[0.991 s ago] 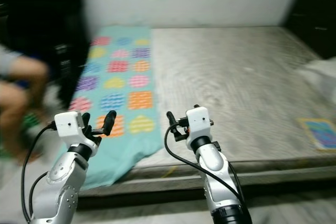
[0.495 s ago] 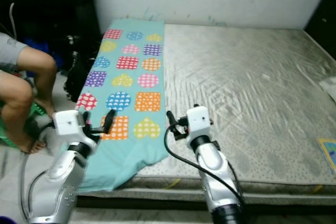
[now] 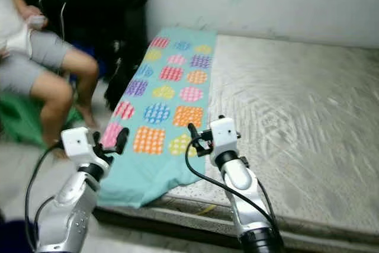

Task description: Clean up the room

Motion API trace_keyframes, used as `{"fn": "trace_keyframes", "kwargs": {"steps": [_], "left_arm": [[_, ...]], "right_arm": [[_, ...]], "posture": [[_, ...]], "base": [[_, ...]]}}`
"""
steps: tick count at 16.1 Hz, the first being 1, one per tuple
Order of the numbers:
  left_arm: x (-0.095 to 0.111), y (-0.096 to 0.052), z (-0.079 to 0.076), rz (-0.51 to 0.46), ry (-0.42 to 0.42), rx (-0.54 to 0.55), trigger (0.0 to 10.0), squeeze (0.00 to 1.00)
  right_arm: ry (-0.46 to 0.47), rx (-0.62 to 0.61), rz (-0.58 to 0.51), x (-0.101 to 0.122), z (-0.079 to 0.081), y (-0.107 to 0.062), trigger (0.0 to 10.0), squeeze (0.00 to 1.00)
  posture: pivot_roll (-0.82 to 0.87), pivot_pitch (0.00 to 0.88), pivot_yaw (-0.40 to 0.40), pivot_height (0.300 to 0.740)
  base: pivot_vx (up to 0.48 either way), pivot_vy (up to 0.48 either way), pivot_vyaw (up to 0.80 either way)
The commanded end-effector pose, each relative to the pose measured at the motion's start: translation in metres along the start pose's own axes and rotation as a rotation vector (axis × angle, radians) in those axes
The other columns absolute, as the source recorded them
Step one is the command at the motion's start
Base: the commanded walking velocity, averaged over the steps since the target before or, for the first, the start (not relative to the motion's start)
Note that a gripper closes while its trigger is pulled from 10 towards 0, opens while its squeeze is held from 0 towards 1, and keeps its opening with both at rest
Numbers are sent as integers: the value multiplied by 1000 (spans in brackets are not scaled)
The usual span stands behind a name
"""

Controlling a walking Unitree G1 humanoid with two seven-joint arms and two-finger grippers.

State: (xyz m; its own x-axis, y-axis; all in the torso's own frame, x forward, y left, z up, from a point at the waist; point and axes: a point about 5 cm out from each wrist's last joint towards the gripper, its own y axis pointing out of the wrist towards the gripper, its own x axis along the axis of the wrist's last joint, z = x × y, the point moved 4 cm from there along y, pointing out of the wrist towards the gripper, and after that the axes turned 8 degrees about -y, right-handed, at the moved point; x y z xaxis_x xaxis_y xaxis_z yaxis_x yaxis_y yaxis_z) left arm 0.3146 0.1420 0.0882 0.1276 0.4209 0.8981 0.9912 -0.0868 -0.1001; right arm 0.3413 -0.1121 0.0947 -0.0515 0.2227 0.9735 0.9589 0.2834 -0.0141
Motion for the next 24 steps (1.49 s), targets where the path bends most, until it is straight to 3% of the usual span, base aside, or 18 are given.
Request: {"fn": "trace_keyframes", "kwargs": {"steps": [1, 8, 12, 24], "left_arm": [[2, 3, -4, 3, 4, -12, 10000, 0], [2, 3, -4, 1, 2, -10, 10000, 0], [6, 3, -5, -27, -33, -35, 10000, 0], [6, 2, -7, -20, -40, -55, 10000, 0]], "right_arm": [[3, -9, 2, -1, -3, -1, 10000, 0], [-2, -4, 4, -1, -2, -1, 10000, 0], [-4, -4, 6, -1, -2, 0, 10000, 0], [0, -8, 10, -3, -2, 0, 10000, 0]], "posture": [[-167, 0, -5, 740], [-167, 0, -5, 740], [-171, 0, -6, 740], [-169, 0, -3, 740]], "base": [[0, 480, -800], [0, 478, -245], [0, 0, 0], [353, 0, -241]]}}
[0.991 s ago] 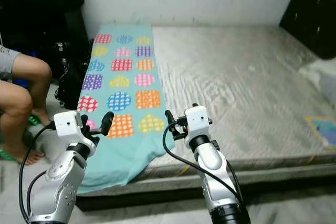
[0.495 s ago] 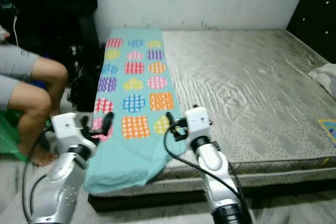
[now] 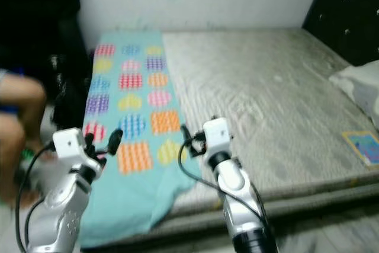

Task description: Clean up the room

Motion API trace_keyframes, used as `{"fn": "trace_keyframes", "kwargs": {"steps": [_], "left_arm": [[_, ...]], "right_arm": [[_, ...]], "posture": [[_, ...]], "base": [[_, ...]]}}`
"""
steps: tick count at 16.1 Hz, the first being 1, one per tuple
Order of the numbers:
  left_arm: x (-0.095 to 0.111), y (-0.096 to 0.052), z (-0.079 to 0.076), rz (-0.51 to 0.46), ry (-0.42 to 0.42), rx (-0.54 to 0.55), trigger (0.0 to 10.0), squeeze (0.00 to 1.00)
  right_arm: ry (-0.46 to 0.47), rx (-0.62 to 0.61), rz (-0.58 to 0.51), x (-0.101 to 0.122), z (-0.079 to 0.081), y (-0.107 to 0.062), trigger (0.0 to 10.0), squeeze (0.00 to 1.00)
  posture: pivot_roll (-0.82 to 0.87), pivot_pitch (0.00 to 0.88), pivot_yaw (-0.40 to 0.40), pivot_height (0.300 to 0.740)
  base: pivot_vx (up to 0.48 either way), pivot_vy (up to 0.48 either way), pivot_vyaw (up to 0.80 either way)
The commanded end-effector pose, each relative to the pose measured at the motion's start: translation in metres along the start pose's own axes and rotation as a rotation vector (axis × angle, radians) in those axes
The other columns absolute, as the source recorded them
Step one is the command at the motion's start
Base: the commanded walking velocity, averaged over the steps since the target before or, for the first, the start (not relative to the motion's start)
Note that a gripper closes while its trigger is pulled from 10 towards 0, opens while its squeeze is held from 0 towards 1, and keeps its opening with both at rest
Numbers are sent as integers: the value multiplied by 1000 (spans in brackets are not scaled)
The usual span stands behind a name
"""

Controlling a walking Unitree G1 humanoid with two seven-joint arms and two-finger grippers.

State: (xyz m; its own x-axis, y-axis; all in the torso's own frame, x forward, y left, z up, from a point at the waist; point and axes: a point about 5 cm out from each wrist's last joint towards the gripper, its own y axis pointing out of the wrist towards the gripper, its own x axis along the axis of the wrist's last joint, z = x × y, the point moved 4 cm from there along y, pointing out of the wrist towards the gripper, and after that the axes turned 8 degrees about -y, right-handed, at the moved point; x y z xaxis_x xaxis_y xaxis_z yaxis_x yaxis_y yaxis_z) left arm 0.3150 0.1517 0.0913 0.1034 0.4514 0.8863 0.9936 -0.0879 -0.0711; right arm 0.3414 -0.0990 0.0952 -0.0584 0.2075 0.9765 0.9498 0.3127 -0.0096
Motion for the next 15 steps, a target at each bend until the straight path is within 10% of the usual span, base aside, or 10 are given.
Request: {"fn": "trace_keyframes", "kwargs": {"steps": [1, 15], "left_arm": [[-2, 3, -15, 6, -7, -47, 10000, 0], [2, 2, -4, -8, 51, 24, 10000, 0]], "right_arm": [[-13, -37, 22, -6, -15, -5, 10000, 0], [-18, -30, 37, -9, -14, -5, 10000, 0]], "posture": [[-170, 0, -3, 740], [-161, 0, -5, 740]], "base": [[270, 0, 0], [0, 0, -327]]}}
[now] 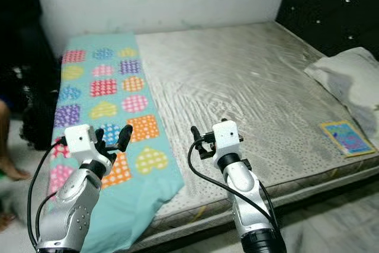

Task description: Clean up the room

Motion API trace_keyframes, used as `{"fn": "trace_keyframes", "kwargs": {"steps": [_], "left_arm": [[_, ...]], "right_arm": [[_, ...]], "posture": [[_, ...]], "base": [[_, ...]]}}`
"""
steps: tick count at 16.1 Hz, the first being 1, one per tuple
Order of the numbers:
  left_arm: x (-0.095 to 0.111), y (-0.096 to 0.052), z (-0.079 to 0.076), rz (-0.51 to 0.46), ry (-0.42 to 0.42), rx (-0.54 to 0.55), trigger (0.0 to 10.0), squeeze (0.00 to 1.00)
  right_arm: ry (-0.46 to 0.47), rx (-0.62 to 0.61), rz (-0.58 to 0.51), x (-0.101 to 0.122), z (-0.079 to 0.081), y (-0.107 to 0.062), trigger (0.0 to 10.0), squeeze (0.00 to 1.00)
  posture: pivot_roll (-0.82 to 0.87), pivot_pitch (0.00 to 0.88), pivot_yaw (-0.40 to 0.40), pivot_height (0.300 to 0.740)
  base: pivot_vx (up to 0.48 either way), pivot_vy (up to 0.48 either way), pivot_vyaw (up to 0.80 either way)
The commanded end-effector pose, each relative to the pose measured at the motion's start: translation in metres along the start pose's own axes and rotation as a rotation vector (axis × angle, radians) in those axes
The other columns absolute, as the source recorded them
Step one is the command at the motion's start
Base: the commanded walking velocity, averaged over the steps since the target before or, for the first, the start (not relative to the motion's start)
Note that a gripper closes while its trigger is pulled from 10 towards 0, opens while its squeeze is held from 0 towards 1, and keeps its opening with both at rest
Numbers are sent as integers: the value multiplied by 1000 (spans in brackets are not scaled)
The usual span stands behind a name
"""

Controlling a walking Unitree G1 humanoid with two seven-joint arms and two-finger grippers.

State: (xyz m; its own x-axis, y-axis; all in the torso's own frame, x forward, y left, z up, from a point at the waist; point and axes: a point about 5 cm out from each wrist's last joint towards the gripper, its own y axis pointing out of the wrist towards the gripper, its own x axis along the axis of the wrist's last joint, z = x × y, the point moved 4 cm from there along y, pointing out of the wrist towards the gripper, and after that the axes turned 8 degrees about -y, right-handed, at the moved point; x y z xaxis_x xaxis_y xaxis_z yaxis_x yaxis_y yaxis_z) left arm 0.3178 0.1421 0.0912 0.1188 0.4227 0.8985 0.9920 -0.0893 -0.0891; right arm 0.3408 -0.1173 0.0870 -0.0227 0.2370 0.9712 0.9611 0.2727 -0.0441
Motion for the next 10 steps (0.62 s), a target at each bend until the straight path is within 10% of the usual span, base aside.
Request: {"fn": "trace_keyframes", "kwargs": {"steps": [1, 8, 10], "left_arm": [[10, -3, 6, -38, 51, 25, 10000, 0], [24, -33, 16, -109, 125, 59, 10000, 0], [32, -45, 43, -142, 200, 156, 10000, 0]], "right_arm": [[0, 2, -8, 3, 0, 2, 10000, 0], [3, 70, 29, -4, 9, -2, 10000, 0], [2, 114, 22, -1, 16, 3, 10000, 0]], "posture": [[-161, 0, -5, 740], [-74, 0, -93, 740], [-60, 0, -111, 740]], "base": [[0, 0, 0], [0, 0, 0], [0, 0, 0]]}}
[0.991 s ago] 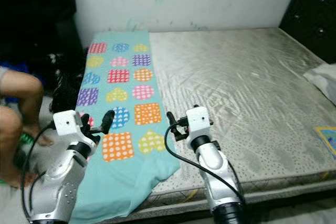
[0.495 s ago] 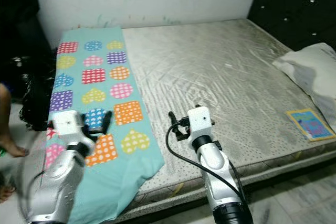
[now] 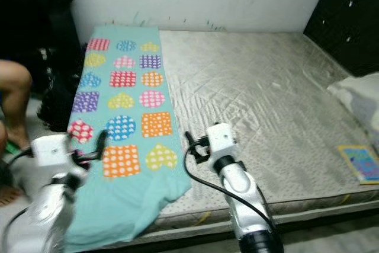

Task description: Clean up the room

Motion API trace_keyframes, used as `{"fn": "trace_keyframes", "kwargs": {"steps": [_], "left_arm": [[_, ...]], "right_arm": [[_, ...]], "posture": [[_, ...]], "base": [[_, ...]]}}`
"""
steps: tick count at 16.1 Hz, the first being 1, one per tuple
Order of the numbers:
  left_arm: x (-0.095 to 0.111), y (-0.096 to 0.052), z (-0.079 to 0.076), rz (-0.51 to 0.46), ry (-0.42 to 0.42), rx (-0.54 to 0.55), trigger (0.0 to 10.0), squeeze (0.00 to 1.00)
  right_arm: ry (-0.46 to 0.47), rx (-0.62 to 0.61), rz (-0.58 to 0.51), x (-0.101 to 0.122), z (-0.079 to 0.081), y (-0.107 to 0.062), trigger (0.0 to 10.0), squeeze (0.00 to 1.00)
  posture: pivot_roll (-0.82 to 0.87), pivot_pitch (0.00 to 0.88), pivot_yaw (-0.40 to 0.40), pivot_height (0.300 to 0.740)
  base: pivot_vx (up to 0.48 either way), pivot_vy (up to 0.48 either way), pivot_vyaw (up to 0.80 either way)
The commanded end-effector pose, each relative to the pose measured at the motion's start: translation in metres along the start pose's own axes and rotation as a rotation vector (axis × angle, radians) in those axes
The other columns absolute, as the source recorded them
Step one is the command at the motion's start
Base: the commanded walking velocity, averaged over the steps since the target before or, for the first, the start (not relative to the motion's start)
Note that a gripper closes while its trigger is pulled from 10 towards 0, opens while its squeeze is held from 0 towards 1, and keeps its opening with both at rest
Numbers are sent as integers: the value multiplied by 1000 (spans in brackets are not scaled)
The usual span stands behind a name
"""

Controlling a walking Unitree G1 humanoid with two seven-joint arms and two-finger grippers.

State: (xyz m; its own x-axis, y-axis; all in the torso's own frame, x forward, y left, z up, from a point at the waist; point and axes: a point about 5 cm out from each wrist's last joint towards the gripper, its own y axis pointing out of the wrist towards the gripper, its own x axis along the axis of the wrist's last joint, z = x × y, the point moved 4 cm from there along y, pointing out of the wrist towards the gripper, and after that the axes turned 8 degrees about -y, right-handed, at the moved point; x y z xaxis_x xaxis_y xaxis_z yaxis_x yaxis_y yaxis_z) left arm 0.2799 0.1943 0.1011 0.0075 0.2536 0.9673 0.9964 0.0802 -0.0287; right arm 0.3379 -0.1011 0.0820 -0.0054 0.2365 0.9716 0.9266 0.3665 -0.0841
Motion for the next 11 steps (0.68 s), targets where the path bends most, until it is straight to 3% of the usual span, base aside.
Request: {"fn": "trace_keyframes", "kwargs": {"steps": [1, 3, 4, 5, 8, 11], "left_arm": [[5, 0, 3, -27, 18, 18, 10000, 0], [5, 0, 3, -27, 18, 18, 10000, 0], [6, -2, 12, -28, 27, 47, 10000, 0], [7, -8, 42, -24, 114, 114, 10000, 0], [6, 6, 26, -30, 129, 61, 10000, 0], [6, 25, -2, -39, 129, -36, 10000, 0]], "right_arm": [[-4, 7, 6, 0, -1, 1, 10000, 0], [-4, 7, 6, 0, -1, 1, 10000, 0], [-5, 10, 4, 1, 0, 2, 10000, 0], [-22, -3, -35, 14, -14, -4, 10000, 0], [-43, -58, -48, 16, -29, -4, 10000, 0], [-25, -134, -89, 28, -38, 0, 10000, 0]], "posture": [[-60, 0, -111, 740], [-60, 0, -111, 740], [-55, 0, -114, 740], [-85, 0, -91, 740], [-114, 0, -68, 740], [-161, 0, 9, 740]], "base": [[0, 0, 0], [0, 0, 0], [0, 0, 0], [0, 0, 0], [0, 0, 0], [0, 0, 0]]}}
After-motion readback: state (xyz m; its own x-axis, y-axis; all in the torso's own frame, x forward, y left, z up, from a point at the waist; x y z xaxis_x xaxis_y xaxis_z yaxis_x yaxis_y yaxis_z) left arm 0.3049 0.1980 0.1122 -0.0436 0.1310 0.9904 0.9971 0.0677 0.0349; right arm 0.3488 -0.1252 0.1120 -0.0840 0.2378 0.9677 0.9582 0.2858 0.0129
